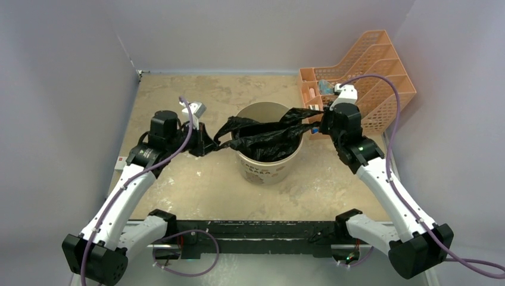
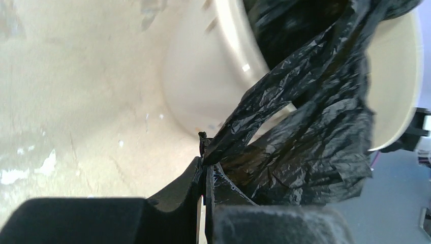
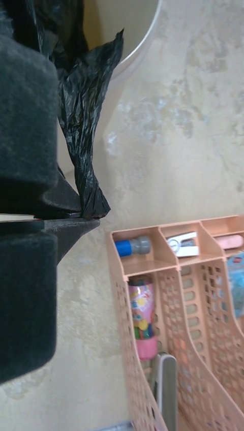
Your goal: Put the trash bags into the trash bin
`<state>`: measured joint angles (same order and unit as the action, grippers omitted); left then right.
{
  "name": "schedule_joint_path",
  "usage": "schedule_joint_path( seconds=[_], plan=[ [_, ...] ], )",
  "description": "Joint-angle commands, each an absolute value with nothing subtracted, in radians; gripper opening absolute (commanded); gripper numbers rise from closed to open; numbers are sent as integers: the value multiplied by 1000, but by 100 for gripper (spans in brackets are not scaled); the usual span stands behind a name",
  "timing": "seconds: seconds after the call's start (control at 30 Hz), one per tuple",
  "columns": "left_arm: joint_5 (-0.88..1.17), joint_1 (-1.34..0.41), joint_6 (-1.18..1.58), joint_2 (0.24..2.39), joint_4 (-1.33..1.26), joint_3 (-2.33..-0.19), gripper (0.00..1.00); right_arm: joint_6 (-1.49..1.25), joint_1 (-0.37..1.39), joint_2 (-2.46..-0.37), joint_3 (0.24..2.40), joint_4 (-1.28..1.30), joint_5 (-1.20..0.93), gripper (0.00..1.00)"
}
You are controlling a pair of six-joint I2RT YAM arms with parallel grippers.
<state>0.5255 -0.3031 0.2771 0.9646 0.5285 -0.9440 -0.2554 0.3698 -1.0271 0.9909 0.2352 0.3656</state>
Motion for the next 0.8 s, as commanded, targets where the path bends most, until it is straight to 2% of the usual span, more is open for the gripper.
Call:
schedule_joint_path(
  seconds=[0.0,0.13,0.37,0.63,0.67,0.77],
  plan=[
    [428,-298,302,949,499,-863,0,-318,366,-989,965,236,292,2],
    [498,-298,331,991,394,-815,0,-339,367,-1006,934,218,222,3],
    [626,-298,372,1056,262,-719,0,-442,366,-1070,882,210,117,0],
    [622,-298,411,991,274,-723,1,-445,367,-1013,878,228,150,0],
    [615,-298,411,977,282,-736,4,-446,367,-995,880,223,150,0],
    [557,-298,404,933,329,-789,23,-444,367,-943,894,214,136,0]
  ],
)
